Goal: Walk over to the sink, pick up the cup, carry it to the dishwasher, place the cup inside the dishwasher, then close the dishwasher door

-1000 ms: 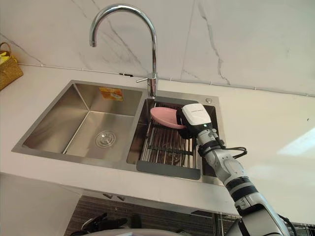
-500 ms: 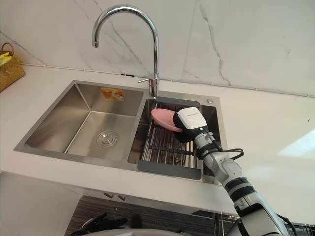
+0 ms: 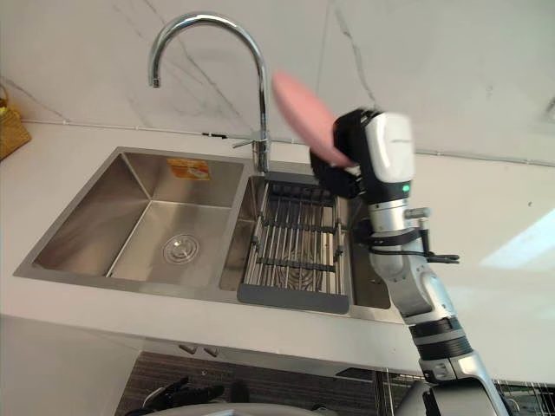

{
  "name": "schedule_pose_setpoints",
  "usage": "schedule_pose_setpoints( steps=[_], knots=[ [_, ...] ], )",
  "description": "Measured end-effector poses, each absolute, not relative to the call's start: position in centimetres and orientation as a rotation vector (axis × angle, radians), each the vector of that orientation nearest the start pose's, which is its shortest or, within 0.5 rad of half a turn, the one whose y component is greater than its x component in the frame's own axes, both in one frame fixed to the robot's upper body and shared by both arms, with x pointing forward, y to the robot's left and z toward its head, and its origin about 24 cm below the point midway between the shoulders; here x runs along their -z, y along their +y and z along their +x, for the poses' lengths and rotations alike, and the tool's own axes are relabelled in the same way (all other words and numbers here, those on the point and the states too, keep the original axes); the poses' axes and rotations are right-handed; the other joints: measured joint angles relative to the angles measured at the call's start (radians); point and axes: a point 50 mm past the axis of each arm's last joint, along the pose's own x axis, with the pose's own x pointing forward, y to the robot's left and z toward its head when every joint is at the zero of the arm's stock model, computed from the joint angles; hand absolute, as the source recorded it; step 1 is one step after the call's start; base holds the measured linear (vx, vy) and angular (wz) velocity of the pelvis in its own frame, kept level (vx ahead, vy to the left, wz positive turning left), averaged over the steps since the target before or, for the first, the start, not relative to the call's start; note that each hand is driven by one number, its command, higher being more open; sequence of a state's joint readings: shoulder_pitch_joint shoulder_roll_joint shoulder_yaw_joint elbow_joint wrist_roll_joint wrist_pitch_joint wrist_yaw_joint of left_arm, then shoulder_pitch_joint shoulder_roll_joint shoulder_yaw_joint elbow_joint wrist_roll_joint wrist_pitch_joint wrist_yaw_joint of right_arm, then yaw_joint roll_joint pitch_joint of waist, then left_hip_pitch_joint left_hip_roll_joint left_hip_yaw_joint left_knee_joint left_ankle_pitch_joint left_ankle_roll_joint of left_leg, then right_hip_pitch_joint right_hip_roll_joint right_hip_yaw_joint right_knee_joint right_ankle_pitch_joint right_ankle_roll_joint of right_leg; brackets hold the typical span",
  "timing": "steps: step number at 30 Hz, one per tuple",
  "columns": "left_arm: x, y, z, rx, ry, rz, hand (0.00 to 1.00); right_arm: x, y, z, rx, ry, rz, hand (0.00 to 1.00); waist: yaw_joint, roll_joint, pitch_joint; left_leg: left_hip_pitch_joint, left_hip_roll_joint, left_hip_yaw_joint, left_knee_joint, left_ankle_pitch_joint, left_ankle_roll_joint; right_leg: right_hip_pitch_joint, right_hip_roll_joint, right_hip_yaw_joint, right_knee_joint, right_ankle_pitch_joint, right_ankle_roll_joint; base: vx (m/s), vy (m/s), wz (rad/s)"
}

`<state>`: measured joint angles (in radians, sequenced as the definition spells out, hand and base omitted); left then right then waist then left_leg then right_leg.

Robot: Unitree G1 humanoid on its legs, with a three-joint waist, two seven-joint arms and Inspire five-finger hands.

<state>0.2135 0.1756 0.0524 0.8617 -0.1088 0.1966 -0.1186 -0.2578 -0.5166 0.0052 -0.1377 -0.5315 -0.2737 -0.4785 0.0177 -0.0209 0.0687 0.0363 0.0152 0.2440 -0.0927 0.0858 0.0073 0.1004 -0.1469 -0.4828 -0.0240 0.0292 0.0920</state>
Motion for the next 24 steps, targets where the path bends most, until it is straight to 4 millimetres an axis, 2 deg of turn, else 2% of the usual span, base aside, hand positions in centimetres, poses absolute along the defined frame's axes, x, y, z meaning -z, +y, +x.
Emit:
schedule_pose_setpoints(
  steps=[4,8,9,11,13,15,16,17,18,19,20,21,22,23,24],
  knots=[
    [15.9,22.1,5.8,-0.152,1.269,-0.088,1.0,-20.2,-22.1,24.3,0.466,-0.938,-0.835,0.0,-0.022,-0.001,-0.009,0.004,0.005,0.032,0.0,-0.006,-0.001,-0.034,-0.007,0.034,0.049,-0.022,-0.003,0.01,0.012,-0.29],
    [16.1,22.3,5.2,-0.156,1.301,-0.083,1.0,-19.1,-26.2,21.6,0.632,-0.841,-0.904,0.0,-0.047,-0.012,-0.025,0.012,0.004,0.089,0.0,-0.018,0.002,-0.106,-0.028,0.094,0.15,-0.063,-0.004,0.02,0.023,-0.36],
    [16.1,22.3,5.1,-0.156,1.304,-0.08,1.0,-19.1,-26.6,21.3,0.649,-0.828,-0.914,0.0,-0.055,-0.013,-0.025,0.011,0.003,0.102,0.0,-0.02,0.002,-0.122,-0.032,0.107,0.168,-0.068,-0.005,-0.01,0.047,-0.63],
    [16.1,22.5,5.1,-0.152,1.316,-0.063,1.0,-18.8,-28.0,20.4,0.702,-0.781,-0.947,0.0,-0.08,-0.017,-0.021,0.013,0.002,0.173,0.0,-0.029,0.003,-0.184,-0.036,0.162,0.221,-0.069,-0.007,-0.03,0.047,-0.84],
    [16.1,22.7,5.2,-0.164,1.331,-0.071,1.0,-18.4,-28.8,19.7,0.728,-0.746,-0.97,0.0,-0.094,-0.026,-0.015,0.027,0.008,0.237,0.001,-0.037,0.0,-0.223,-0.03,0.163,0.25,-0.05,-0.015,-0.05,0.022,-1.13],
    [16.1,22.6,5.0,-0.185,1.343,-0.09,1.0,-18.0,-29.4,19.1,0.756,-0.714,-0.981,0.0,-0.103,-0.034,-0.009,0.044,0.024,0.313,0.0,-0.057,-0.002,-0.246,-0.017,0.139,0.248,-0.006,-0.027,-0.08,0.023,-1.28],
    [16.2,22.7,5.0,-0.194,1.352,-0.095,1.0,-17.7,-29.8,18.5,0.777,-0.692,-0.987,0.0,-0.112,-0.031,-0.003,0.049,0.046,0.356,0.002,-0.064,0.006,-0.252,0.002,0.107,0.226,0.039,-0.028,-0.11,-0.002,-1.01],
    [16.2,22.8,5.2,-0.197,1.362,-0.096,1.0,-17.6,-30.0,18.0,0.798,-0.683,-0.985,0.0,-0.121,-0.019,0.01,0.056,0.062,0.384,0.002,-0.059,0.016,-0.26,0.002,0.058,0.253,0.032,-0.052,-0.12,-0.016,-1.0],
    [16.2,22.8,5.2,-0.203,1.371,-0.097,1.0,-17.5,-30.3,17.5,0.819,-0.675,-0.98,0.0,-0.129,-0.026,0.029,0.066,0.079,0.409,0.006,-0.059,0.019,-0.271,-0.022,-0.005,0.344,-0.017,-0.093,-0.12,-0.009,-0.72],
    [16.2,22.9,5.1,-0.212,1.376,-0.103,1.0,-17.3,-30.6,17.2,0.838,-0.663,-0.97,0.0,-0.136,-0.023,0.033,0.065,0.097,0.429,0.015,-0.06,0.019,-0.277,-0.052,-0.053,0.436,-0.062,-0.104,-0.09,-0.013,-0.78],
    [16.1,23.0,5.2,-0.232,1.376,-0.116,1.0,-17.2,-31.0,16.7,0.859,-0.65,-0.958,0.0,-0.14,-0.016,0.038,0.056,0.127,0.457,0.04,-0.065,0.011,-0.269,-0.104,-0.103,0.554,-0.108,-0.107,-0.07,-0.024,-0.65],
    [16.1,23.1,5.2,-0.238,1.376,-0.121,1.0,-17.3,-31.1,16.6,0.868,-0.652,-0.955,0.0,-0.14,-0.019,0.037,0.048,0.137,0.468,0.054,-0.068,0.007,-0.261,-0.121,-0.111,0.582,-0.121,-0.106,-0.03,-0.094,-0.6],
    [16.0,23.3,5.2,-0.254,1.373,-0.132,1.0,-17.4,-31.1,16.4,0.876,-0.659,-0.955,0.0,-0.141,-0.032,0.031,0.033,0.147,0.482,0.085,-0.078,-0.001,-0.242,-0.144,-0.119,0.598,-0.119,-0.106,0.02,-0.156,-0.55],
    [15.8,23.8,5.6,-0.292,1.356,-0.144,1.0,-17.6,-30.9,16.3,0.881,-0.677,-0.95,0.0,-0.141,-0.059,0.031,0.003,0.154,0.499,0.155,-0.105,-0.015,-0.229,-0.153,-0.11,0.544,-0.06,-0.073,-0.01,-0.219,-0.84],
    [15.7,23.8,6.0,-0.327,1.346,-0.165,1.0,-17.9,-30.9,16.4,0.879,-0.689,-0.949,0.0,-0.13,-0.057,0.034,-0.046,0.161,0.476,0.191,-0.122,-0.004,-0.241,-0.113,-0.122,0.468,-0.052,-0.063,-0.04,-0.157,-0.97]
  ],
)
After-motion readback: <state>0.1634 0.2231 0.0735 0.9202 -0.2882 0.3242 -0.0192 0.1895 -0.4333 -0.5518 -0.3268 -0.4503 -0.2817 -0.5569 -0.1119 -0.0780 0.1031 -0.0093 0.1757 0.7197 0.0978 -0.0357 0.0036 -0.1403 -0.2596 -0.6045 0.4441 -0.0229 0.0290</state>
